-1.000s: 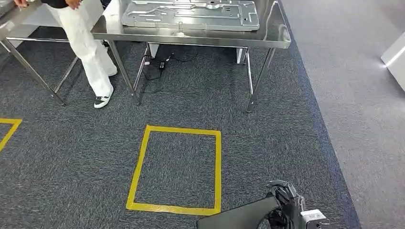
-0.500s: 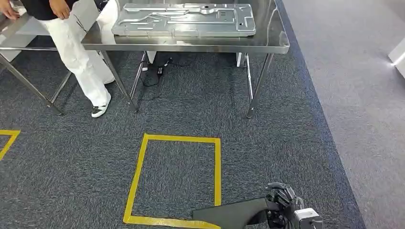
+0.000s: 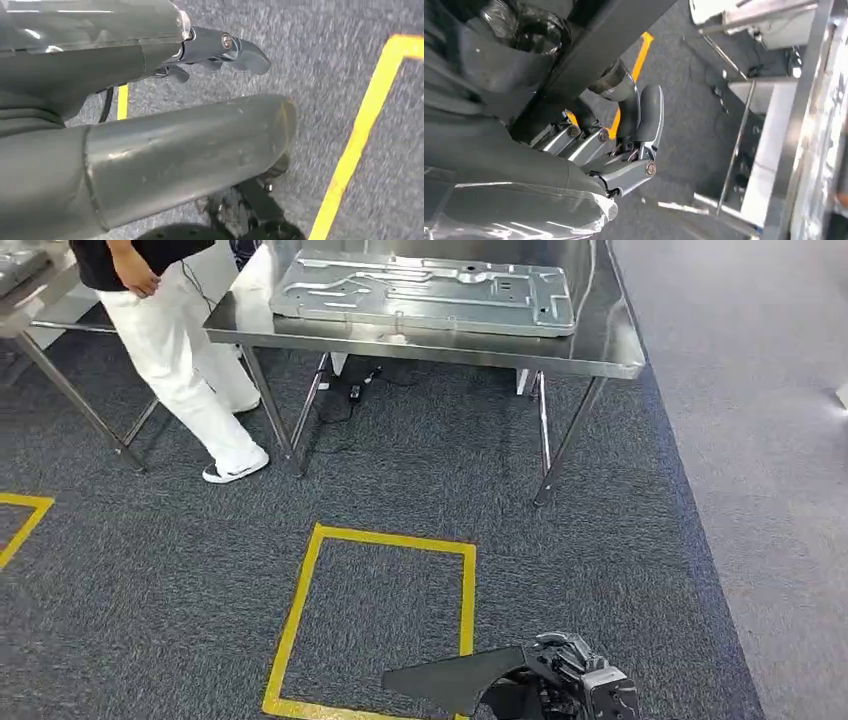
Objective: Take the parts from the cabinet and place them on the table.
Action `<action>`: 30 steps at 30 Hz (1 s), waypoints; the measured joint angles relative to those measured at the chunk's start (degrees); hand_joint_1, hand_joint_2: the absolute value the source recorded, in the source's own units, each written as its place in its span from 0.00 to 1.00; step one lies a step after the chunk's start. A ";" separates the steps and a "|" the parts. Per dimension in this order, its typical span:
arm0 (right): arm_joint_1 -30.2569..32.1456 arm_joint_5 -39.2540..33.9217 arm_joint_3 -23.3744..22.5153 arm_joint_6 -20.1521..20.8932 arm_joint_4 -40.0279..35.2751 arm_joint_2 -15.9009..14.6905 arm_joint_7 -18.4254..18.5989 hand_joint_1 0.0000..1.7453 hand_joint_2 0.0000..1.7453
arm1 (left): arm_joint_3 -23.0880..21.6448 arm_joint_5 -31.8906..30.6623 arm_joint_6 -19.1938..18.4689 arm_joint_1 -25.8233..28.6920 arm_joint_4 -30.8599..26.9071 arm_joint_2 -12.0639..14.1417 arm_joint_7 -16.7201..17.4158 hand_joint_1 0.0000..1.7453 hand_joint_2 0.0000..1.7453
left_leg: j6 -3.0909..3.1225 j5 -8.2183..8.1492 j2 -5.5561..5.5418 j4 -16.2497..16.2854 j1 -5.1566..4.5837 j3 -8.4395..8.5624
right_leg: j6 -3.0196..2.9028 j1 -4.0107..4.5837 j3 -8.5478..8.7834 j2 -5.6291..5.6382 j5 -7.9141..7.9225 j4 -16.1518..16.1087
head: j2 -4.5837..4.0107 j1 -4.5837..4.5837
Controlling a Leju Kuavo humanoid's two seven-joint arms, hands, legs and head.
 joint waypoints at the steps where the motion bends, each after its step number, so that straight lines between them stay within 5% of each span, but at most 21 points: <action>1: -0.01 -0.26 0.24 -0.07 0.20 -0.20 0.00 1.00 1.00 | 0.09 -0.04 -0.02 0.06 -0.04 -0.02 0.00 0.00 0.00 | -0.06 -0.11 -0.23 0.02 -0.02 0.09 | 0.12 -0.09 -1.42 0.02 0.22 1.77 | 0.00 0.00; 3: -0.12 -0.40 0.55 -0.31 0.61 -0.61 0.07 1.00 1.00 | 0.41 -0.09 -0.04 0.18 -0.22 -0.11 0.02 0.00 0.00 | -0.24 -0.49 -0.62 0.02 -0.01 0.67 | 0.18 -0.19 -0.31 0.02 4.81 -2.54 | 0.00 0.00; 5: -0.12 -0.40 0.70 -0.33 0.66 -0.96 0.09 1.00 1.00 | 0.57 -0.11 -0.04 0.16 -0.22 -0.22 0.02 0.00 0.00 | -0.63 -0.92 -0.94 0.02 -0.01 1.43 | -0.23 -0.20 3.60 0.10 10.65 -12.26 | 0.00 0.00; 9: -0.34 -0.42 1.10 -0.61 0.85 -1.20 0.24 1.00 1.00 | 0.90 -0.11 -0.07 0.11 -0.42 -0.44 0.02 0.00 0.00 | -1.92 -1.15 -1.10 -0.04 -0.17 1.33 | -1.23 0.47 4.01 0.35 10.55 -14.57 | 0.00 -0.02; 11: -0.40 -0.37 1.27 -1.01 0.92 -1.35 0.46 1.00 1.00 | 0.92 -0.22 -0.07 0.09 -0.59 -0.44 0.02 0.00 0.00 | -2.51 -1.58 -0.91 0.32 -0.17 1.28 | -2.12 -0.29 4.44 0.18 11.17 -15.59 | 0.00 -0.02; 13: -0.41 0.15 1.58 -1.12 0.92 -1.42 0.55 1.00 1.00 | 0.92 -0.42 -0.18 0.07 -0.74 -0.55 0.02 0.00 0.00 | -2.98 -5.19 -0.46 5.57 -0.03 -1.03 | -2.61 -0.31 4.62 -0.04 11.18 -15.83 | 0.02 -0.02; 15: -0.57 1.66 1.66 -1.12 0.92 -1.44 0.70 1.00 1.00 | 0.92 -0.63 -0.35 0.07 -0.79 -0.53 -0.04 0.00 0.00 | -3.43 -9.03 -0.30 14.47 0.24 -5.31 | -2.86 -0.19 4.60 -0.23 10.97 -15.81 | 0.00 -0.02; 17: -0.90 5.34 1.64 -0.96 0.79 -1.46 1.14 1.00 1.00 | 0.92 -0.98 -0.66 0.20 -0.79 -0.46 -0.26 0.00 0.00 | -3.64 -8.30 -0.20 17.34 0.30 -6.95 | -2.74 -0.20 4.87 -0.16 10.24 -15.79 | 0.00 -0.02; 20: -1.45 11.70 1.45 -0.16 -1.65 -1.46 3.34 1.00 1.00 | 0.94 -1.35 -0.66 0.19 -0.79 -0.04 -0.68 0.00 0.00 | -3.17 -0.86 0.03 4.49 0.33 -0.56 | -2.12 -0.30 6.54 -0.28 9.27 -15.79 | 0.00 -0.02; 22: -1.93 14.91 0.87 0.26 -4.11 -1.57 4.39 1.00 1.00 | 1.01 -1.75 -0.68 0.04 -0.79 0.06 -1.01 0.00 0.00 | -2.57 -2.04 0.34 0.07 -0.17 1.52 | -1.25 0.05 6.88 -0.39 8.50 -15.50 | 0.00 -0.02; 25: -2.68 18.38 -0.42 1.75 -7.52 -1.68 5.40 1.00 1.00 | 1.29 -2.30 -0.70 0.33 -0.79 0.17 -1.11 0.00 0.00 | -1.27 -2.44 0.14 -0.40 -0.19 1.79 | -0.14 -0.06 7.55 -0.40 9.26 -15.48 | 0.00 -0.02; 27: -3.41 19.98 -1.33 2.51 -9.22 -1.68 5.92 1.00 1.00 | 1.42 -2.45 -0.70 0.48 -0.79 0.17 -1.14 0.00 0.00 | -0.56 -2.58 -0.03 -1.23 0.02 3.90 | 0.33 -0.26 7.18 -0.28 8.63 -13.21 | 0.02 0.04; 28: -3.82 20.72 -1.84 2.56 -9.86 -1.68 5.99 1.00 1.00 | 1.47 -2.62 -0.68 0.46 -0.79 0.20 -1.14 0.00 0.00 | -0.25 -2.79 -0.04 -1.37 0.02 4.33 | 0.38 -0.24 5.23 -0.18 7.63 -9.99 | 0.02 0.04; 30: -4.50 22.05 -2.95 3.13 -10.62 -1.79 6.78 1.00 1.00 | 1.66 -2.97 -0.55 0.31 -0.76 0.46 -1.09 0.00 0.00 | 0.11 -3.65 -0.13 -1.37 -0.04 5.09 | 0.49 -0.21 -1.34 0.04 4.55 -0.98 | 0.02 0.00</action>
